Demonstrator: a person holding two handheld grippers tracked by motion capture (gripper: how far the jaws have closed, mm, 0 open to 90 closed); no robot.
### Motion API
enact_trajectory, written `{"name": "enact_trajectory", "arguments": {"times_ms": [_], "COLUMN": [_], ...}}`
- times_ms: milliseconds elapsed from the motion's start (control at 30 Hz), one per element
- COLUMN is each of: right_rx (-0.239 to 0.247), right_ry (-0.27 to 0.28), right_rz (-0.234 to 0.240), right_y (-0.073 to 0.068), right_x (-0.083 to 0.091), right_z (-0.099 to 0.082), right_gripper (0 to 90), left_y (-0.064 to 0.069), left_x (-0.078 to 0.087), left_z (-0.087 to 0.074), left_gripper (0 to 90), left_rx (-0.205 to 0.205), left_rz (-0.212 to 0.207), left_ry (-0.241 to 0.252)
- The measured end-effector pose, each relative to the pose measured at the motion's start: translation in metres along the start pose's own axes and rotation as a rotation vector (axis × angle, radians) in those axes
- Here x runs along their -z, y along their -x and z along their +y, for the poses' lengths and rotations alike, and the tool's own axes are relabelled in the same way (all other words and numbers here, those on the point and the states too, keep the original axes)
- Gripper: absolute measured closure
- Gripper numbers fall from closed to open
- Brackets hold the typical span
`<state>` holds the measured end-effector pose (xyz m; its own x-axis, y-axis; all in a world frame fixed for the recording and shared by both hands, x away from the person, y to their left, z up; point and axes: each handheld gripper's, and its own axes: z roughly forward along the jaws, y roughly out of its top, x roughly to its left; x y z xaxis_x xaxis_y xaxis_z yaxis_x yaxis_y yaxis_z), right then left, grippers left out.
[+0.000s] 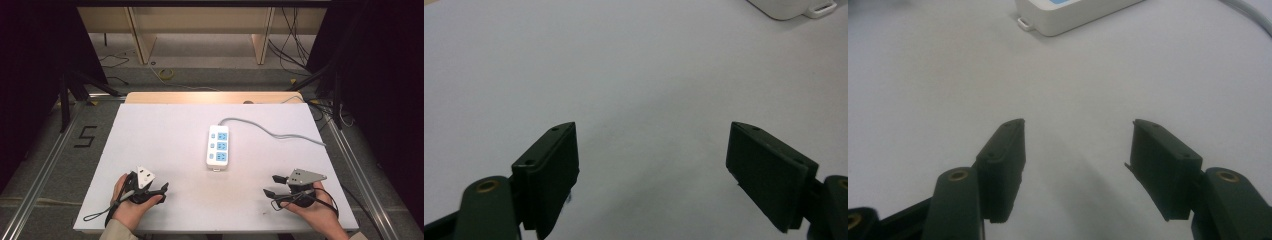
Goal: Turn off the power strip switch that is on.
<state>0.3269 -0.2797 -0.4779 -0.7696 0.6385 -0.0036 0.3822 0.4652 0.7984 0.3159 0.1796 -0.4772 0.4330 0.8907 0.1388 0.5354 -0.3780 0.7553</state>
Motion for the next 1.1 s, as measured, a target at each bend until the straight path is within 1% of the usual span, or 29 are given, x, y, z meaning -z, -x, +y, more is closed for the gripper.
{"name": "enact_trajectory", "arguments": {"times_ms": [100,133,267,433,467,600,800,967,1100], "right_rx": [0.005,0.006,0.015,0.030,0.032,0.045,0.073,0.071,0.065], "right_ry": [0.002,0.002,0.000,-0.003,-0.004,-0.007,-0.016,-0.035,-0.051], "right_rz": [-0.004,-0.004,-0.004,-0.007,-0.009,-0.024,-0.045,-0.046,-0.033], "right_y": [0.000,0.000,-0.002,-0.003,-0.003,-0.003,-0.002,-0.001,0.000], "right_x": [0.001,0.001,0.001,0.001,0.000,0.001,0.003,0.002,0.000], "right_z": [0.000,0.000,0.002,0.005,0.006,0.009,0.013,0.017,0.018], "right_gripper": [41.3,41.8,45.7,54.0,56.1,69.3,89.3,90.0,90.0], "left_y": [0.001,0.003,0.003,0.000,0.000,0.001,0.000,-0.002,-0.001], "left_x": [-0.001,-0.001,0.000,0.000,0.000,0.000,-0.001,-0.002,-0.003], "left_z": [0.000,0.001,0.001,0.001,0.001,0.001,0.002,0.004,0.004], "left_gripper": [21.0,21.0,21.1,21.1,21.0,21.0,21.0,20.9,20.9], "left_rx": [0.000,-0.006,-0.013,-0.008,-0.008,-0.012,-0.001,0.000,-0.003], "left_rz": [0.003,0.005,0.008,0.017,0.017,0.017,0.022,0.022,0.021], "left_ry": [0.002,0.009,0.010,0.015,0.015,0.019,0.030,0.030,0.026]}}
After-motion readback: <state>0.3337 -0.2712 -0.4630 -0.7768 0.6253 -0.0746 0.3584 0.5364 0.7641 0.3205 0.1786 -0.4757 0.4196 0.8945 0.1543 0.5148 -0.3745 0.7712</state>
